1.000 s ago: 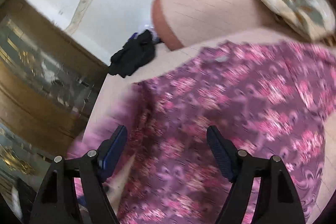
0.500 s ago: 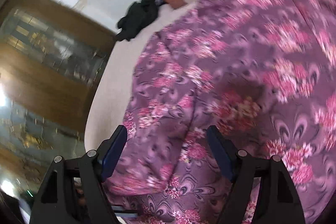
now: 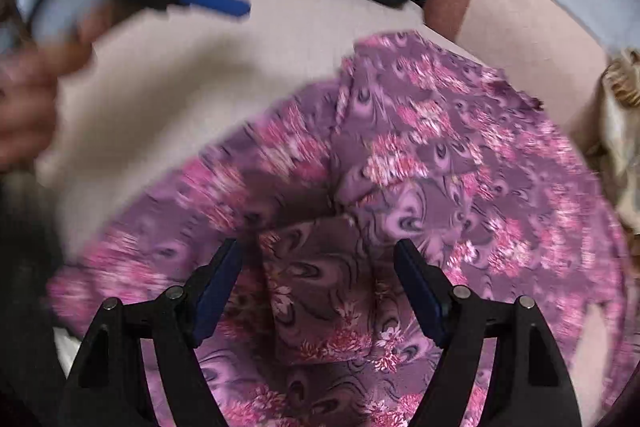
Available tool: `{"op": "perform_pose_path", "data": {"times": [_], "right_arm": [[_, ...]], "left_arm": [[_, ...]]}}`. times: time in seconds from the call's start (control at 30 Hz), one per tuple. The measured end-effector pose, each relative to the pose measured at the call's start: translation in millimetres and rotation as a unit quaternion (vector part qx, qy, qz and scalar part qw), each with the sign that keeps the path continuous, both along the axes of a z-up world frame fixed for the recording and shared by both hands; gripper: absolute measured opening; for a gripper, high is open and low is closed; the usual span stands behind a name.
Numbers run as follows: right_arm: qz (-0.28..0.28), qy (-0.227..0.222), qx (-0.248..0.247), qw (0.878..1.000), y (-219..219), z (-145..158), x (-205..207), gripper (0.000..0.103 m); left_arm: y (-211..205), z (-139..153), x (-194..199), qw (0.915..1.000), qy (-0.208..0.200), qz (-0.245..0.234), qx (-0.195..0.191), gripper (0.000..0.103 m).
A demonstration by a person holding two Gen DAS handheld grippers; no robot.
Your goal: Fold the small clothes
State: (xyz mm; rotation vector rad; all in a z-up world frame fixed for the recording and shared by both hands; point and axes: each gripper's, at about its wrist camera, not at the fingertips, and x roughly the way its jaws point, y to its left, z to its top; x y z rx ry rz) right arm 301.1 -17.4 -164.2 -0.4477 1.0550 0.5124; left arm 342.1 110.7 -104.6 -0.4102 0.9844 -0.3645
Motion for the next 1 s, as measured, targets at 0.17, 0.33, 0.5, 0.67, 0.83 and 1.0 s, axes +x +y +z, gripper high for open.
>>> {"op": "perform_pose_path", "data": {"times": [0.17,0.33,0.5,0.67,0.83,1.0], "right_arm": [[-0.078,0.024,0.035,0.996,-41,17,2,0.008],[-0.201,0.015,0.204,0.958,-135,64,-10,0.007],[-0.393,0.06,0.312,0.863,-243,35,-1,0.003],[-0.426,0.097,0.301,0.848,-261,-2,7,0.001],[-0.354,0.069,0.31,0.88,-246,34,9,0.001],[-0.315,0.055,0.284,0.904,-234,31,24,0.077]], "left_arm": [[-13,-23,6,0.9996,0.028,0.001,-0.008,0.088],[-15,-41,24,0.9951,0.088,0.025,-0.037,0.08],[-16,-68,63,0.9838,0.154,0.09,-0.02,0.067],[-35,-84,90,0.9754,0.191,0.102,0.04,0.026],[-34,-56,80,0.9807,0.158,0.101,0.056,0.018],[-32,-66,73,0.9797,0.166,0.084,0.073,0.055]]}}
